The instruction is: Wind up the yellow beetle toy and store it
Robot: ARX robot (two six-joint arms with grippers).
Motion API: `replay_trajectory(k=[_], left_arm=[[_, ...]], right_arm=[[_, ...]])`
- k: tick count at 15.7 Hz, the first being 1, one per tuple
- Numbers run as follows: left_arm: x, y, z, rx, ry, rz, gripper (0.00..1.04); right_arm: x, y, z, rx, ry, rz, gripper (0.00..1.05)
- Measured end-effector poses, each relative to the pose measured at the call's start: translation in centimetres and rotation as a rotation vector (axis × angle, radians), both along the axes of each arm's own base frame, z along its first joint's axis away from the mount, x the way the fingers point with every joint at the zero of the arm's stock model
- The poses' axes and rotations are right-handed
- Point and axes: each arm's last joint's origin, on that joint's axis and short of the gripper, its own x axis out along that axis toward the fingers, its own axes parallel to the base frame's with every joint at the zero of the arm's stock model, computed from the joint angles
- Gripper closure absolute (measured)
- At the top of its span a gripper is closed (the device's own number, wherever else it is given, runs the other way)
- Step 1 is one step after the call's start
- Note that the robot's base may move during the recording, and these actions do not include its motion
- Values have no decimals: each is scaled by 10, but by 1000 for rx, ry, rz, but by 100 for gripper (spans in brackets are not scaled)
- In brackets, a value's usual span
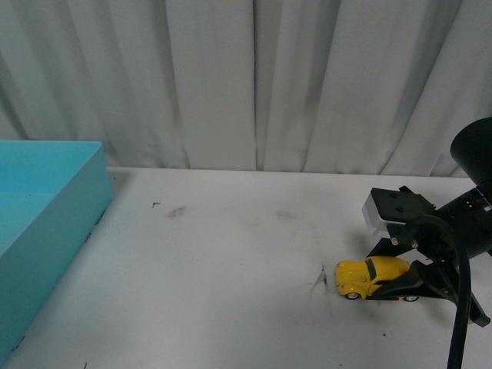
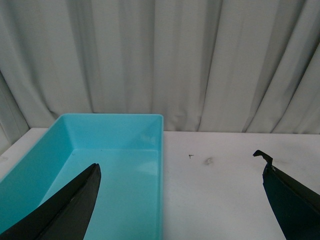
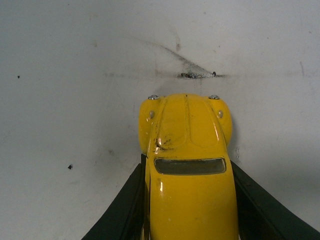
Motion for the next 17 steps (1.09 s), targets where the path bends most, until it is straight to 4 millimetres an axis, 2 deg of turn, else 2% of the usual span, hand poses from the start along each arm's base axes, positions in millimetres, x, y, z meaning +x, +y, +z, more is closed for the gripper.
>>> replay_trajectory(k=[4, 10, 17], left_arm=[[0, 0, 0, 0, 0, 0, 7], [0, 0, 0, 0, 0, 0, 7], [0, 0, 0, 0, 0, 0, 7]], right_arm=[[-8, -19, -2, 7, -10, -21, 63], [-14, -31, -5, 14, -11, -32, 63], [-28, -72, -8, 39, 11, -66, 63]])
